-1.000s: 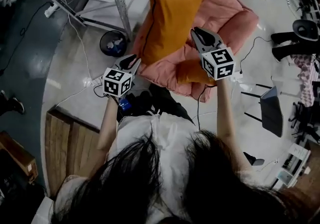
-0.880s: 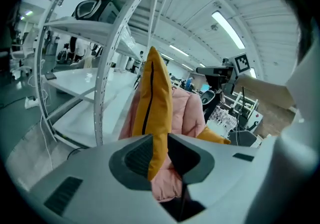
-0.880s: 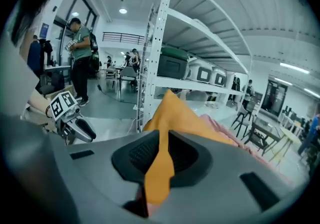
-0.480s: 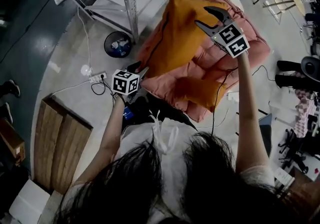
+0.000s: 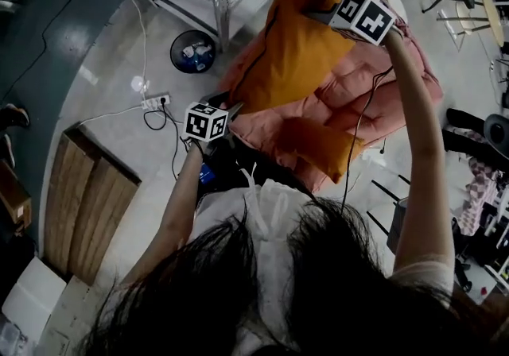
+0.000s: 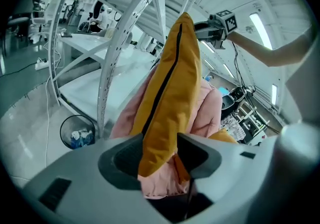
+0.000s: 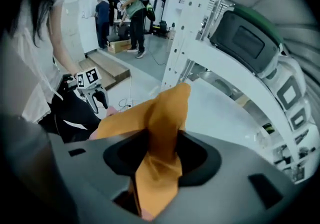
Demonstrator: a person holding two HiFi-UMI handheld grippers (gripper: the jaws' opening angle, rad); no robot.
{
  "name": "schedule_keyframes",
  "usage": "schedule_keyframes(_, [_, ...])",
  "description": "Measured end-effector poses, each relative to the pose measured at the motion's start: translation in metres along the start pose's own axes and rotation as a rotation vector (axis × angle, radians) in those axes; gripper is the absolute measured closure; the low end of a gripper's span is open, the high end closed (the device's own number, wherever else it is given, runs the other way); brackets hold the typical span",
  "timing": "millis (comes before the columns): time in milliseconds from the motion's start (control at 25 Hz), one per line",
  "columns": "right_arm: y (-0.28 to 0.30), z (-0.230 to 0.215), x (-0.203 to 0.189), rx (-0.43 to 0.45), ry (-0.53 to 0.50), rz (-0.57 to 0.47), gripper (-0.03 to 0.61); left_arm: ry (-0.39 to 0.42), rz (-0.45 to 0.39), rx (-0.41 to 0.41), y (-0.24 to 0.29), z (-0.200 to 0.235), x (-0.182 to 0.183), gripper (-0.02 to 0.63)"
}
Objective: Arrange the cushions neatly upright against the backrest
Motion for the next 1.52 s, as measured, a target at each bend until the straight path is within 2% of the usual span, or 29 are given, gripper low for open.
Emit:
schedule_keyframes(40, [0.003,0.001,0.0,-0.018,-0.005,0.019,0.401,-0.004,0.006,0.0,0.001,0.0,-0.003,0.405])
schedule_keyframes(120, [0.001,0.003,-0.002,-0.067,-0.002,0.024,0.433,-0.013,0.019,0.001,0.003,0.0,-0.008,0.396])
schedule_keyframes(200, [-0.011,0.005,-0.006,-0.079,0.089,0.001,0.451,-0.017,0.034,-0.001,0.004,-0.003,-0.013,0.383])
schedule_keyframes(320, [-0.036,0.007,-0.017,-0.037,0.247,-0.023,0.465,-0.02,0.057,-0.014,0.006,-0.003,-0.018,0.376])
schedule_keyframes(480, [-0.066,0.019,-0.026,-0.035,0.258,-0.016,0.472,-0.022,0.099,-0.024,0.009,0.002,-0.025,0.347])
schedule_keyframes(640, [-0.091,0.025,-0.036,-0.071,0.277,-0.012,0.476,0.009,0.214,-0.058,0.018,0.004,-0.044,0.318])
schedule_keyframes(800, [-0.113,0.027,-0.035,-0.095,0.344,-0.04,0.479,0.011,0.32,-0.086,0.02,0.006,-0.074,0.298])
schedule_keyframes(880, [-0.129,0.025,-0.032,-0.112,0.383,-0.067,0.48,0.001,0.334,-0.081,0.02,0.007,-0.081,0.293])
schedule_keyframes(1000, [-0.152,0.026,-0.032,-0.13,0.409,-0.091,0.48,-0.015,0.256,-0.025,0.02,0.014,-0.07,0.29])
schedule_keyframes(1200, [-0.203,0.043,-0.025,-0.191,0.436,-0.155,0.491,-0.107,0.005,0.016,0.015,0.03,-0.015,0.29])
schedule_keyframes(1320, [-0.242,0.048,-0.017,-0.254,0.431,-0.186,0.503,-0.092,-0.031,0.057,0.006,0.044,0.006,0.276])
schedule_keyframes(1400, [-0.266,0.048,-0.015,-0.296,0.427,-0.197,0.511,-0.073,-0.065,0.042,0.0,0.05,0.021,0.264])
schedule_keyframes(1520, [-0.297,0.048,-0.011,-0.358,0.42,-0.213,0.518,-0.07,-0.159,-0.045,0.003,0.051,0.055,0.249])
Point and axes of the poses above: the fingertips, and each gripper's own axes: y forward along the fingers, z to its left, x out of its top, the point moved 2 cm from there along -y, backward along the fingers, and after that the axes turned 11 degrees about -x, right-handed, at the moved point
